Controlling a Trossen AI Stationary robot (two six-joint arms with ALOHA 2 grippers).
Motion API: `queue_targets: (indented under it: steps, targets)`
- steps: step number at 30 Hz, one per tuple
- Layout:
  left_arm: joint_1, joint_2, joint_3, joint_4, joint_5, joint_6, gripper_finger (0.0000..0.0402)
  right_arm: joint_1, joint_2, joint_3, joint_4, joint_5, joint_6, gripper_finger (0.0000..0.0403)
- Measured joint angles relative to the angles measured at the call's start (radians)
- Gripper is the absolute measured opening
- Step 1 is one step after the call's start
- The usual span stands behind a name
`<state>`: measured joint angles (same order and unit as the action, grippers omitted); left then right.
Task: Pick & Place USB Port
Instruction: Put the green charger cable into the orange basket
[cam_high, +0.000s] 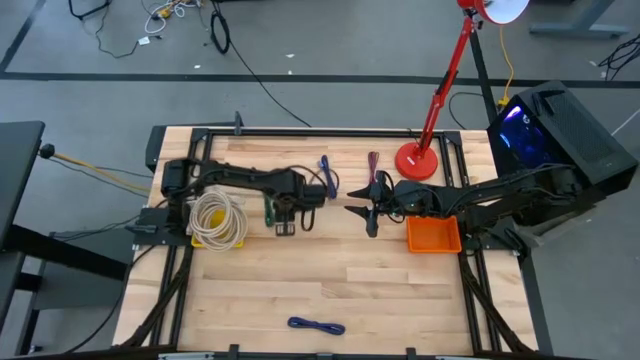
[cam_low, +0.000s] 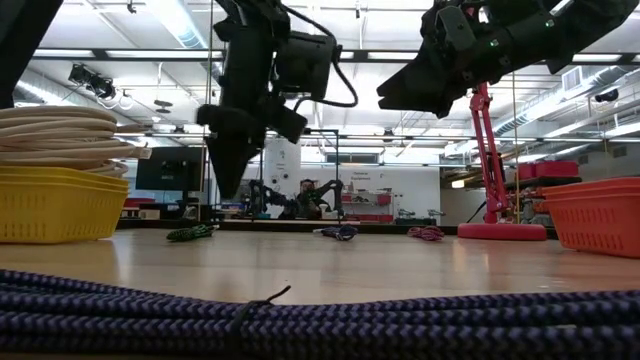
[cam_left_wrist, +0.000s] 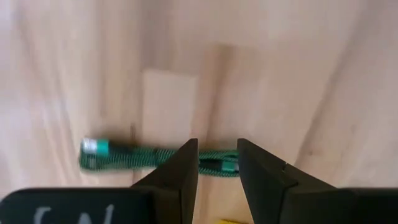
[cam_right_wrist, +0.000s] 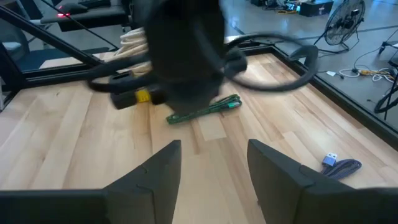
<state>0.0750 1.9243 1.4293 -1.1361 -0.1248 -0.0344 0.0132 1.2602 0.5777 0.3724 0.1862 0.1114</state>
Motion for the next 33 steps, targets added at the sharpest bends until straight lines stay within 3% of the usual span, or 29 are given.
queue_targets:
  steps: [9, 15, 33]
  targets:
    - [0.068, -0.006, -0.109, -0.056, -0.017, -0.423, 0.0116, 0.01, 0.0, 0.0, -0.035, 0.006, -0.008, 0.0185]
    - [0.074, -0.006, -0.143, 0.002, 0.042, -0.532, 0.0116, 0.01, 0.0, 0.0, -0.028, 0.008, -0.023, 0.0185]
    - [0.086, -0.006, -0.143, 0.035, 0.043, -0.697, 0.0116, 0.011, 0.0, 0.0, -0.054, -0.014, -0.068, 0.0185]
